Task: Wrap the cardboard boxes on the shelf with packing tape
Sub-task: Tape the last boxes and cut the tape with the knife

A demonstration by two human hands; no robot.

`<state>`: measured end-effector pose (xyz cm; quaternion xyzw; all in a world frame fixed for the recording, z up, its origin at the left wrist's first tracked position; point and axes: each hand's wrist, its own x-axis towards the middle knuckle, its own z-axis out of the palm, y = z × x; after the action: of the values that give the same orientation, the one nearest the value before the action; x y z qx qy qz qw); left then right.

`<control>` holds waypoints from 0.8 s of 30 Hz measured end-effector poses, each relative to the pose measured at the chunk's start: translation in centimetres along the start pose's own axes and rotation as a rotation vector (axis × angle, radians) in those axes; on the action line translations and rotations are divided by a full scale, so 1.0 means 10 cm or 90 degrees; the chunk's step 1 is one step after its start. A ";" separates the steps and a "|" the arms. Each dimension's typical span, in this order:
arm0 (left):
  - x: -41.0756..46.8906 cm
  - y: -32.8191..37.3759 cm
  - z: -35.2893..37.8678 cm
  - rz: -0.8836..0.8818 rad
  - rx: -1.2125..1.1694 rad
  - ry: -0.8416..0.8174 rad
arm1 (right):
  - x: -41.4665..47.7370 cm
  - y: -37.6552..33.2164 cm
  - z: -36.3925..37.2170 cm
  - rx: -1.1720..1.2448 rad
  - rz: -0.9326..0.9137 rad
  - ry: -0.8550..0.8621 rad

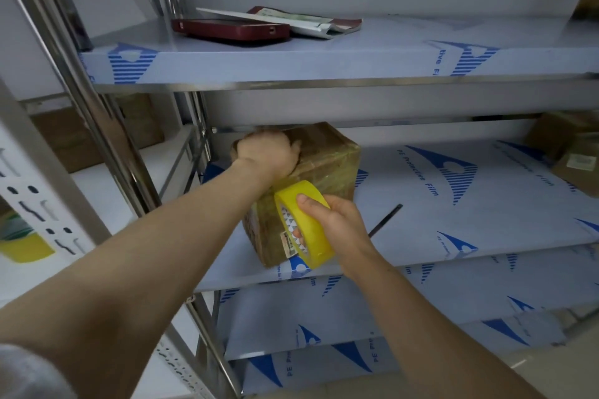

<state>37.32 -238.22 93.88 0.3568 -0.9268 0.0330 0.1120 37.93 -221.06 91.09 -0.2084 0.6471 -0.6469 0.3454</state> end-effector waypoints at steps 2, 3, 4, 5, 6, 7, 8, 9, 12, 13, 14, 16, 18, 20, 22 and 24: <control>-0.14 0.08 -0.04 0.032 0.049 0.088 | -0.01 -0.01 0.00 0.004 0.004 -0.011; -0.18 0.10 -0.07 0.031 0.054 0.079 | 0.00 -0.02 -0.01 0.001 0.002 -0.010; -0.20 0.10 -0.08 0.026 0.048 0.042 | 0.00 -0.02 -0.01 0.002 0.001 -0.007; -0.19 0.09 -0.07 0.030 0.037 -0.003 | 0.01 -0.03 0.00 0.004 0.002 -0.003; -0.15 0.05 -0.05 0.043 0.007 -0.062 | 0.02 -0.04 0.00 0.004 0.005 -0.002; -0.14 -0.01 -0.07 0.068 -0.040 -0.133 | 0.02 -0.05 0.00 -0.002 0.009 -0.007; -0.16 -0.09 -0.10 0.097 -0.096 -0.190 | 0.01 -0.04 0.00 -0.011 0.012 -0.016; -0.18 -0.19 -0.13 0.135 -0.156 -0.210 | 0.00 -0.03 0.00 -0.019 0.014 -0.023; -0.31 -0.57 -0.02 0.269 -0.338 -0.083 | -0.02 -0.02 -0.03 -0.011 0.006 -0.015; -0.37 -0.68 0.07 0.299 -0.369 -0.022 | -0.02 -0.04 -0.03 -0.009 0.005 -0.014; -0.41 -0.74 0.16 0.319 -0.362 0.022 | -0.02 -0.05 -0.03 -0.009 0.005 -0.015; -0.46 -0.77 0.32 0.342 -0.272 0.077 | -0.03 -0.08 -0.02 -0.007 0.005 -0.011; -0.50 -0.73 0.33 0.344 -0.187 0.090 | -0.03 -0.12 -0.02 0.001 0.006 -0.006; -0.52 -0.69 0.29 0.334 -0.159 0.118 | -0.04 -0.16 -0.03 0.008 0.002 -0.008; -0.56 -0.64 0.22 0.294 -0.187 0.121 | -0.05 -0.21 -0.03 0.013 -0.011 -0.016; -0.57 -0.61 0.14 0.242 -0.249 0.128 | -0.05 -0.30 -0.04 0.015 -0.023 -0.027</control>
<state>45.25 -239.21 91.10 0.1435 -0.9501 -0.0905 0.2619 37.42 -220.68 94.13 -0.2298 0.6282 -0.6559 0.3498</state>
